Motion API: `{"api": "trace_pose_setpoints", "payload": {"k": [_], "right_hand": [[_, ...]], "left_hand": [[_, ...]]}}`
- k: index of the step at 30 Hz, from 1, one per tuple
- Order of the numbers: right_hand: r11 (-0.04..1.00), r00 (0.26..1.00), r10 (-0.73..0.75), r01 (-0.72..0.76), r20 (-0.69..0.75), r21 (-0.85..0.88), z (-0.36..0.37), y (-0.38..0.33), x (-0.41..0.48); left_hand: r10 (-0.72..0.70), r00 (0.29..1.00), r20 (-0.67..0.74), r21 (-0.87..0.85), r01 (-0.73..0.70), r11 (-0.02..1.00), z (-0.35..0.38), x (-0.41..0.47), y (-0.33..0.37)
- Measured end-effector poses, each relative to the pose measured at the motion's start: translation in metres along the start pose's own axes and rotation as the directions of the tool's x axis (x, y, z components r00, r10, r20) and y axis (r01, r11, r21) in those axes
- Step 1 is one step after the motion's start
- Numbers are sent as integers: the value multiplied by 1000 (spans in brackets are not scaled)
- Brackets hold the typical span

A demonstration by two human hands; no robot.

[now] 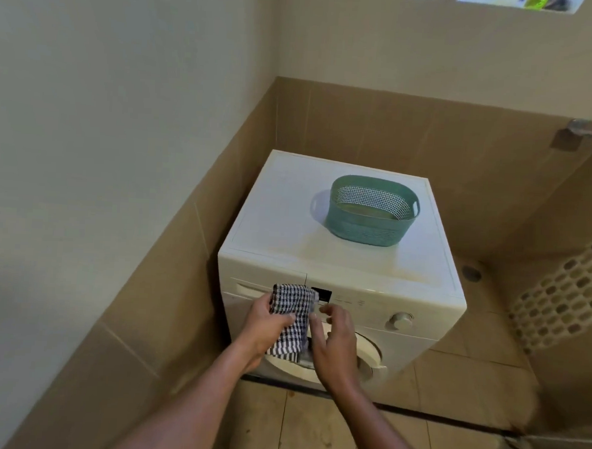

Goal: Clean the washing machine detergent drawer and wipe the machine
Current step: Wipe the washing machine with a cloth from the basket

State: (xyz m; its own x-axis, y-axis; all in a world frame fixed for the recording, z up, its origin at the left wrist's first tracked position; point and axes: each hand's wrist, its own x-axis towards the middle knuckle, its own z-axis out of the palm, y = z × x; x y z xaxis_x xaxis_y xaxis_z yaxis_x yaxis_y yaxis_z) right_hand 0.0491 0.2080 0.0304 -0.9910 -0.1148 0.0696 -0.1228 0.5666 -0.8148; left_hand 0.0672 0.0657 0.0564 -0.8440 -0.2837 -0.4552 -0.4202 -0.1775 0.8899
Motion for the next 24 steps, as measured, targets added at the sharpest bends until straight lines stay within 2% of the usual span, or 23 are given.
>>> {"api": "trace_pose_setpoints", "payload": {"k": [4,7,10,13,17,19,21,23,24], "right_hand": [[987,990,-140,141,-11,75,37,33,8],[965,960,-234,248,-151,82,68,58,18],[924,894,-350,379,-281,53,105,89,36],[857,775,-506,503,-379,-114,148,121,62],[777,646,-629,506,-432,-375,193,143,89],[732,605,-675,482,-421,-481,207,145,97],[705,587,-692,427,-420,-566,220,146,100],[714,591,-676,377,-439,-590,227,144,103],[722,589,-671,377,-451,-580,229,144,104]], "left_hand": [[68,997,46,-23,-67,997,-5,32,-14],[142,972,185,-88,-127,988,-12,64,-26],[234,926,295,-160,-194,968,-21,102,-47],[321,899,299,-209,-266,941,-29,139,-72],[551,818,165,-188,-522,832,-41,172,-100],[687,724,64,-123,-677,725,-44,178,-109],[834,551,-34,53,-832,552,-44,179,-122],[927,356,-117,325,-868,375,-42,183,-132],[945,281,-170,443,-834,328,-44,183,-136]]}}
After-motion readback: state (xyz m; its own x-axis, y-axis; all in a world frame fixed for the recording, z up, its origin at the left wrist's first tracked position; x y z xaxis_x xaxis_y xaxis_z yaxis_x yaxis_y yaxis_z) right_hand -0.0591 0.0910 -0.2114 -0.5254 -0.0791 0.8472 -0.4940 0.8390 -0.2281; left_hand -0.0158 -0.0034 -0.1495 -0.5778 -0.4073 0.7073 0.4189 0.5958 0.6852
